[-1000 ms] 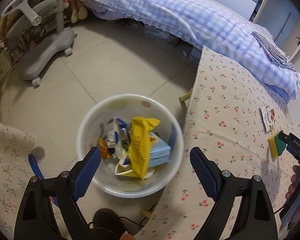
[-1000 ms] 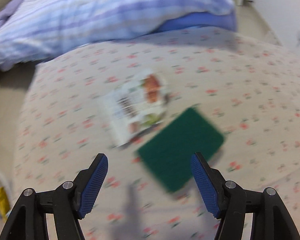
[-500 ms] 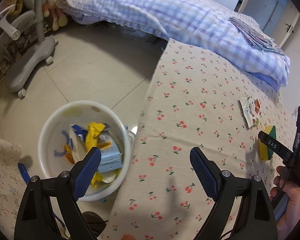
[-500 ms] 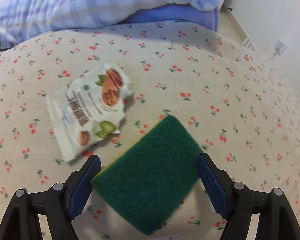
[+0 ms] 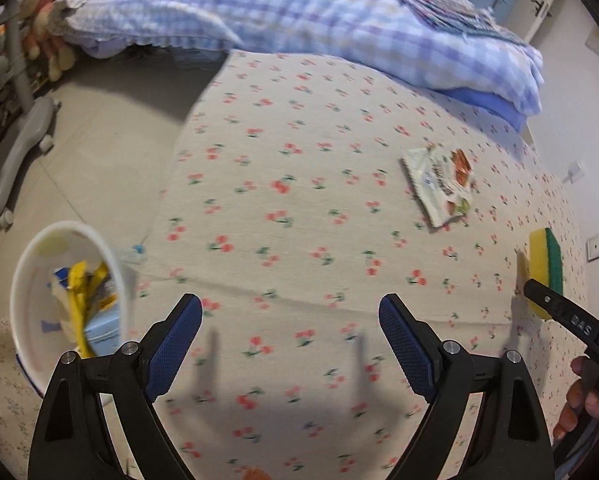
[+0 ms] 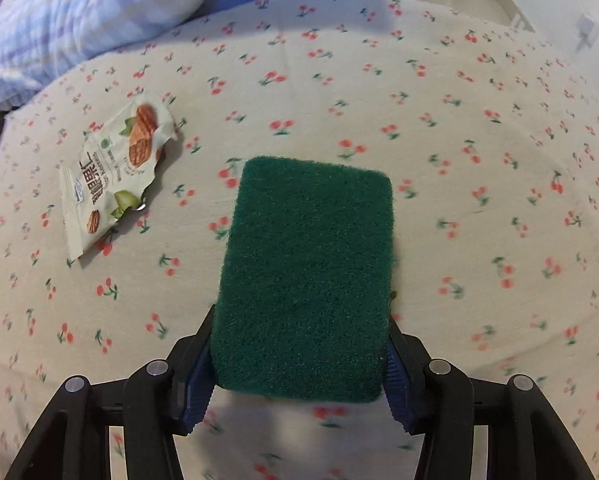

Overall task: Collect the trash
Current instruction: 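Grasp the nut snack pouch with the left gripper while the right holds the sponge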

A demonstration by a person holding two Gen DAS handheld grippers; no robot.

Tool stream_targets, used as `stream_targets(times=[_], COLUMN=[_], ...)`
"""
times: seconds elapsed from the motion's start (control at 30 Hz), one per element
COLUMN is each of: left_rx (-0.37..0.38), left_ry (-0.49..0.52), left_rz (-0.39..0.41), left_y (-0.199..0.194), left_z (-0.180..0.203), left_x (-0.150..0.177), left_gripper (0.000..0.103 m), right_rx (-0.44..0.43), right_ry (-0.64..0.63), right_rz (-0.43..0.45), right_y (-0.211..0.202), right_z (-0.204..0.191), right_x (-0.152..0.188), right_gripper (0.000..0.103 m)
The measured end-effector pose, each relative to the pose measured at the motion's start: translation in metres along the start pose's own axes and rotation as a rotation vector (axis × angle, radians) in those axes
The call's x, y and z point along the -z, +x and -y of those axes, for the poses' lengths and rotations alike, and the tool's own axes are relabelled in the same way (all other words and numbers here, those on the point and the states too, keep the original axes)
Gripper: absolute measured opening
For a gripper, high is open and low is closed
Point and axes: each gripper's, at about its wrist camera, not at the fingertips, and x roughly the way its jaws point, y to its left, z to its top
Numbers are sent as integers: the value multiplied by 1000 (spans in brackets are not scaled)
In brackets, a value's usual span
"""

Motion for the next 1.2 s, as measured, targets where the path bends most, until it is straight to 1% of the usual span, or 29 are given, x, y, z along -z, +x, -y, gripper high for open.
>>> stream_targets(times=[0.1,0.17,0.33,0.4,0.57,0.63,0.77,0.83,0.93,1.03,1.07,1.1,1.13,1.17,1.2], left_rx=[17,23,33,31,20,1,-14,-22,-19,-14,-10,-8,-1,8,13], left_ry=[20,50,133,159,153,149,146,162,184,198,205,210,215,219,220], left_rz=[-13,-6,74,89,104,107,115,128,144,152,153,153,149,141,136], left_y=[9,16,23,31,55,63,72,72,71,67,66,64,62,60,59], left_z=[26,51,99,114,130,132,134,135,138,139,140,140,140,140,139], left_x=[-10,-19,-35,-40,-49,-52,-53,-50,-47,-44,-42,-41,-40,-40,-39], left_gripper=[92,92,92,92,92,91,80,80,73,60,51,38,32,22,18], right_rx=[0,-3,-30,-41,-39,-38,-45,-49,-53,-57,-59,-59,-61,-65,-67], right_ry=[-20,-38,-15,-2,25,32,35,32,28,29,28,27,26,24,21], right_rz=[24,44,56,58,73,75,69,68,69,72,74,75,75,75,75], right_y=[-16,-26,-39,-43,-50,-50,-49,-50,-50,-52,-53,-53,-54,-55,-56], right_z=[21,34,69,83,110,117,124,126,126,125,125,123,122,121,120], right_x=[4,7,14,15,16,17,18,19,19,18,18,18,18,18,18], right_gripper=[60,60,60,60,60,60,60,61,61,61,61,61,61,61,61])
